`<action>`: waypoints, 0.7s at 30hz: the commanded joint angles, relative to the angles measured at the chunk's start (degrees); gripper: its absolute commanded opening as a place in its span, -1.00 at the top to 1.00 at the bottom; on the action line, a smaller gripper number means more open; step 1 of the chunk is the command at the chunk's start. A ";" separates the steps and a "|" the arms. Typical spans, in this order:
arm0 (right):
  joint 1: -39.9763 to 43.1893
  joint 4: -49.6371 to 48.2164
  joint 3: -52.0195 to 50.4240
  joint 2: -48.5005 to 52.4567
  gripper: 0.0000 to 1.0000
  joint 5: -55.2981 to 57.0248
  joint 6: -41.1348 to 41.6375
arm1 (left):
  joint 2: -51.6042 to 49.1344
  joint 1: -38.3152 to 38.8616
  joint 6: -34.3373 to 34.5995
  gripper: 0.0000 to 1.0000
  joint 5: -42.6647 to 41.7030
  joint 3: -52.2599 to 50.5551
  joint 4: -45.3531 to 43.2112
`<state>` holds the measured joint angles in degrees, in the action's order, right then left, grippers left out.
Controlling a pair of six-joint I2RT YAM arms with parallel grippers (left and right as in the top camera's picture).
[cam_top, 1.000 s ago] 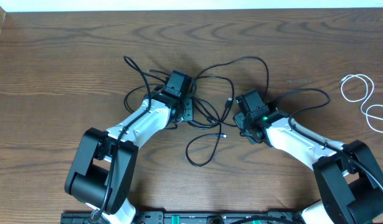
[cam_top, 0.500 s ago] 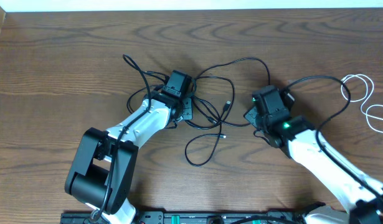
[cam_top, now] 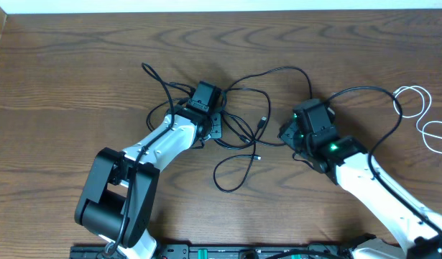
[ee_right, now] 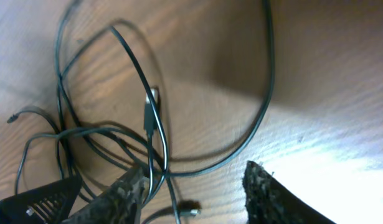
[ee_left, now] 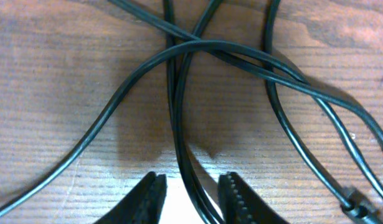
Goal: Untangle cables
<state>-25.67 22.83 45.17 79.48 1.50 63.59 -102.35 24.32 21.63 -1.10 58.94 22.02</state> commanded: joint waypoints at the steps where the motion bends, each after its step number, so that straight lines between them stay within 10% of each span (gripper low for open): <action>1: 0.07 0.28 -0.31 2.40 0.12 -4.96 9.33 | -0.37 -0.13 -0.15 0.06 0.92 0.11 -0.13; 4: 0.07 0.31 -0.31 4.70 0.03 -7.82 18.62 | -0.37 -0.13 -0.15 -0.41 0.92 0.11 -0.33; 17: -2.19 -1.95 -0.31 10.93 -0.26 -11.06 36.35 | -0.37 -0.13 -0.13 -0.41 0.90 0.11 -0.55; 21: -2.51 -2.10 -0.31 10.93 -0.05 -9.44 43.80 | -0.37 -0.13 -0.13 -0.41 0.90 0.11 -0.55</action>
<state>-27.83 20.69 45.17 89.89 -9.21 99.35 -102.35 24.32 22.04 -1.10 58.94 21.56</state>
